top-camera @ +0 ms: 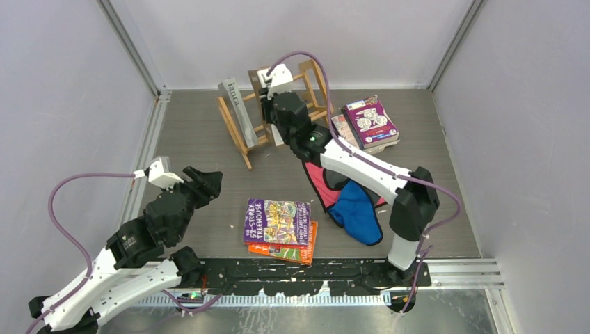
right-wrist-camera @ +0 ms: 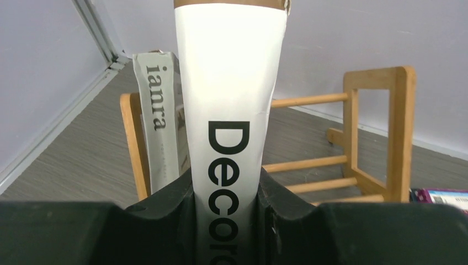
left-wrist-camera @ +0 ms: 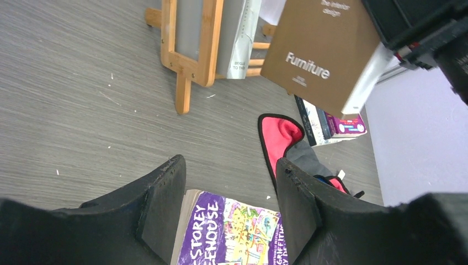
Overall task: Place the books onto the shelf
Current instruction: Place the book on the shelf.
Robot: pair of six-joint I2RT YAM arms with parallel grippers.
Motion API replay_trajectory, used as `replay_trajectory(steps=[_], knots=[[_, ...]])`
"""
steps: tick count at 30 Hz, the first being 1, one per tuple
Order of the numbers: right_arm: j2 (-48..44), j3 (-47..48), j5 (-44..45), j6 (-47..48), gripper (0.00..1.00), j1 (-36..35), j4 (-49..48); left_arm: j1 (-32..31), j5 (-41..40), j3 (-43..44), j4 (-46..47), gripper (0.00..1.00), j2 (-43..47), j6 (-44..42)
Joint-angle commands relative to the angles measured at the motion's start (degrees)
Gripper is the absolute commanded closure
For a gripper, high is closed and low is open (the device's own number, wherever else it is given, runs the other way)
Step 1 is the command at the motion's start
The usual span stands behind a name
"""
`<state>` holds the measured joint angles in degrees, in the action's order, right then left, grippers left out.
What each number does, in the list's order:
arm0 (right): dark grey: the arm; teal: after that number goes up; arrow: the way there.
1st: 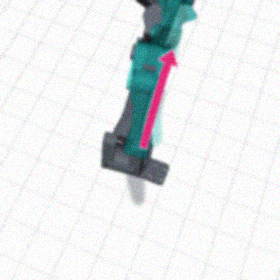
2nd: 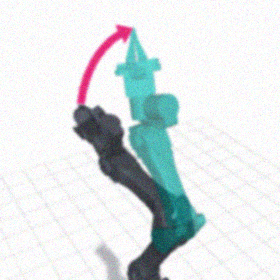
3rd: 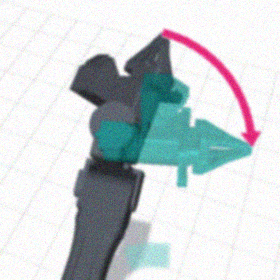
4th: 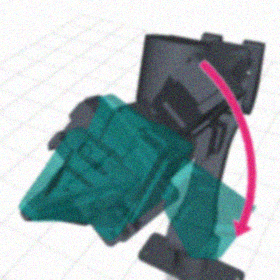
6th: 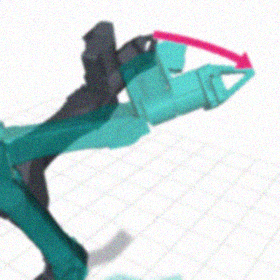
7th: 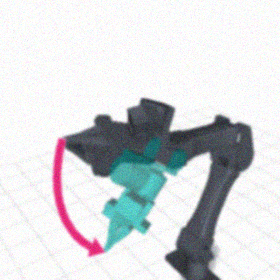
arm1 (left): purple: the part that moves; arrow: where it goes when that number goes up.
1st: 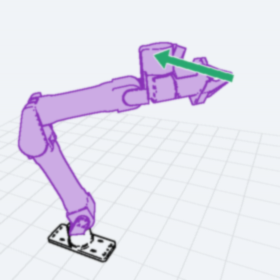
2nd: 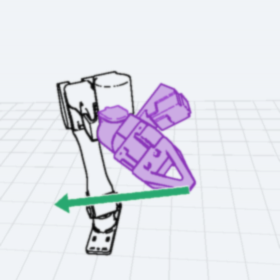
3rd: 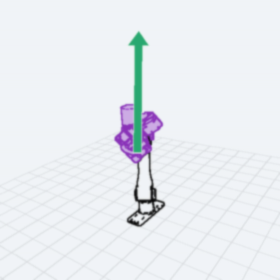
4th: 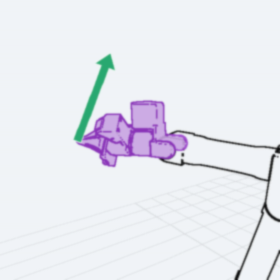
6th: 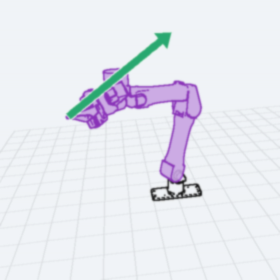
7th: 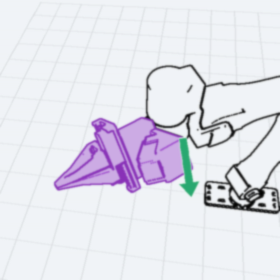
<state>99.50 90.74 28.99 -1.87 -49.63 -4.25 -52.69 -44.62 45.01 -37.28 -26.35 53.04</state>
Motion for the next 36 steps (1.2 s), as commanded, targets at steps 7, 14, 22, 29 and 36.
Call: replay_trajectory(steps=[7, 14, 22, 29, 36], knots=[[12.4, 15.22, -7.72, 0.08, 0.71, 3.26, -3.3, 0.3, -2.22, 3.15, -0.34, 0.38, 0.28, -2.94], [17.96, 19.98, -10.21, -0.39, 0.71, 5.17, -2.91, 0.28, -1.78, 3.12, -0.29, 0.38, 0.54, -3.33], [22.98, 24.6, -12.02, -2.15, 0.71, 5.2, -1.74, 0.3, -1.34, 2.84, 0.41, 0.38, -0.22, -3.55], [24.28, 25.82, -12.15, -2.6, 0.7, 4.75, -1.18, 0.3, -0.91, 2.28, 0.29, 0.38, 0.56, -3.48], [25.28, 26.48, -11.96, -2.08, 0.7, 4.19, -0.87, 0.29, -0.55, 1.46, -0.46, 0.38, 2.2, -2.62]])
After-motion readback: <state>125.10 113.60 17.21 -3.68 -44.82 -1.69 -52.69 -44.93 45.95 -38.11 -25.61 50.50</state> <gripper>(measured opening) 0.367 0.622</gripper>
